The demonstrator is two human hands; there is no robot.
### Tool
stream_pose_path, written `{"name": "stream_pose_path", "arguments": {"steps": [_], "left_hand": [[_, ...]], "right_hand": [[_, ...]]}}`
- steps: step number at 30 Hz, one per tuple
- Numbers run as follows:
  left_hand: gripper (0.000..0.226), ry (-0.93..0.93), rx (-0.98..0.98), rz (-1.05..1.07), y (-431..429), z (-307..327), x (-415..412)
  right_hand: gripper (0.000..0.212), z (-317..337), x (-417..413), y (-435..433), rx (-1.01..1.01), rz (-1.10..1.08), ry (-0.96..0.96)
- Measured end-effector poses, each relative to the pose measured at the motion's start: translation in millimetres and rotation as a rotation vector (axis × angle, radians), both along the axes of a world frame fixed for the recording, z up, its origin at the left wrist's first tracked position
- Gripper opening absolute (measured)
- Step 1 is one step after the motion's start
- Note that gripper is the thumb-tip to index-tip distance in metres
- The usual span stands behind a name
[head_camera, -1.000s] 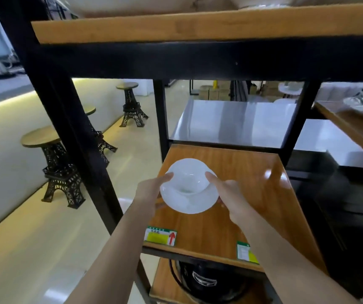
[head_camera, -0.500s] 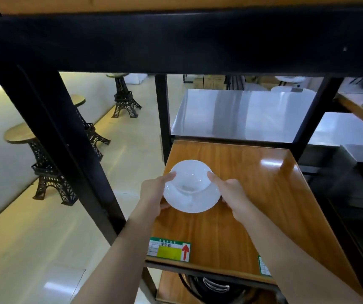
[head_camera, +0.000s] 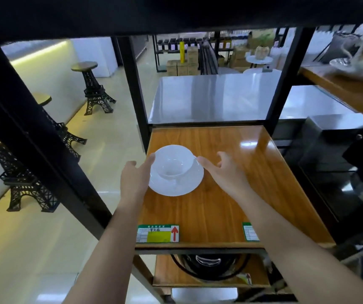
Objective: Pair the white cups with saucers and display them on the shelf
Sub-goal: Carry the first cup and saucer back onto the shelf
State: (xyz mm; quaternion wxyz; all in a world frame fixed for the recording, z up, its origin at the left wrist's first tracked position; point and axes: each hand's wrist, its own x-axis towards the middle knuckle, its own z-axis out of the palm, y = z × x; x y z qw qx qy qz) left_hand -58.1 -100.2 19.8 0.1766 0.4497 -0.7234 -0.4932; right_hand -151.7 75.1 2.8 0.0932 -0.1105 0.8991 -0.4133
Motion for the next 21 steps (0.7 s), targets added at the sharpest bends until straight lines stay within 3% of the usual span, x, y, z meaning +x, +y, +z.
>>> {"name": "stream_pose_path", "arguments": {"steps": [5,9,15,21], "left_hand": [[0.068,0.098,-0.439,-0.127,36.7,13.5,23.8],[0.063,0.155,-0.624,-0.240,73.4,15.4,42.8],[0.067,0.126,-0.643,-0.395,149.1,4.7,80.3],[0.066,0.137,-0.695,-0.628,269.1,-9.7,127.7]], "right_hand": [[0.089,3.0,25.7,34.5,0.121,0.052,0.180],[0.089,6.5,52.3,75.3,0.158,0.120,0.289],[0.087,-1.6,107.2,161.9,0.224,0.107,0.396],[0.086,-10.9,175.6,283.4,0.304,-0.055,0.467]]}}
